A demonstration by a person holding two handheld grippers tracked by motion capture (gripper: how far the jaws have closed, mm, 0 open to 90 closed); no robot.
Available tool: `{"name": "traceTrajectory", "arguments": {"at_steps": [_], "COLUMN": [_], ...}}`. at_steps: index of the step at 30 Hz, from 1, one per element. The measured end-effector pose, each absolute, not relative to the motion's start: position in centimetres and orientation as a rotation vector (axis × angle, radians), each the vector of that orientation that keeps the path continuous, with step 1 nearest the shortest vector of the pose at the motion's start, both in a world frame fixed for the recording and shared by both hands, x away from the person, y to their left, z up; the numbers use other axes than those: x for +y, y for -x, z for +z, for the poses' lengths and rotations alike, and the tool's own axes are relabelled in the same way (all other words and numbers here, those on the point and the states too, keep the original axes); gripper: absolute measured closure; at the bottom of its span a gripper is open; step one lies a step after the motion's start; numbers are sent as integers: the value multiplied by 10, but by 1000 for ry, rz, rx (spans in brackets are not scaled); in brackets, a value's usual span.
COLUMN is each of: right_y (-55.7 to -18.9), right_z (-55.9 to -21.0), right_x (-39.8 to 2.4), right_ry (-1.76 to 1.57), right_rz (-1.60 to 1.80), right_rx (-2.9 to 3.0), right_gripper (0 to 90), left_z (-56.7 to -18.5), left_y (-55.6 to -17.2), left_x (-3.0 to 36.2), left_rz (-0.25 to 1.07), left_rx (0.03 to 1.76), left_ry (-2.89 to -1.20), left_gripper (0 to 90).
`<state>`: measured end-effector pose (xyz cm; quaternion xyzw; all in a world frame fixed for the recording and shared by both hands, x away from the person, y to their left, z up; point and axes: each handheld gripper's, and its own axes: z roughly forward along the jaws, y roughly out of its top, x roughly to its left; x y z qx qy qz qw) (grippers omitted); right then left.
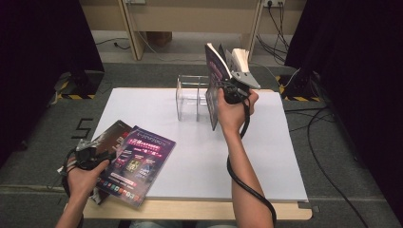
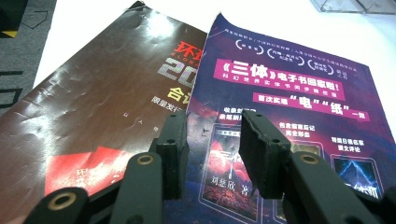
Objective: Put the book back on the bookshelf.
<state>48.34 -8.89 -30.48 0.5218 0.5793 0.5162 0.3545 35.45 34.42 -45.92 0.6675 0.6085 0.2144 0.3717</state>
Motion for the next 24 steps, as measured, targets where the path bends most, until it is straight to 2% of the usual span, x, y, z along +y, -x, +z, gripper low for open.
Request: {"name": "traceTrajectory", "arguments": {"at_steps": [24], "right_y": [-504], "right_z": [-313], "right_x": [-81], "right_ry": [-1364], "right_rz": [1298], "right_rx": [1486], "right_gripper": [845], "left_z": [-461], "left_y": [-355], "left_x": [345], "left_rz": [551], "left_rx": [1560], "left_ry": [-1716], "left_gripper": [614]}}
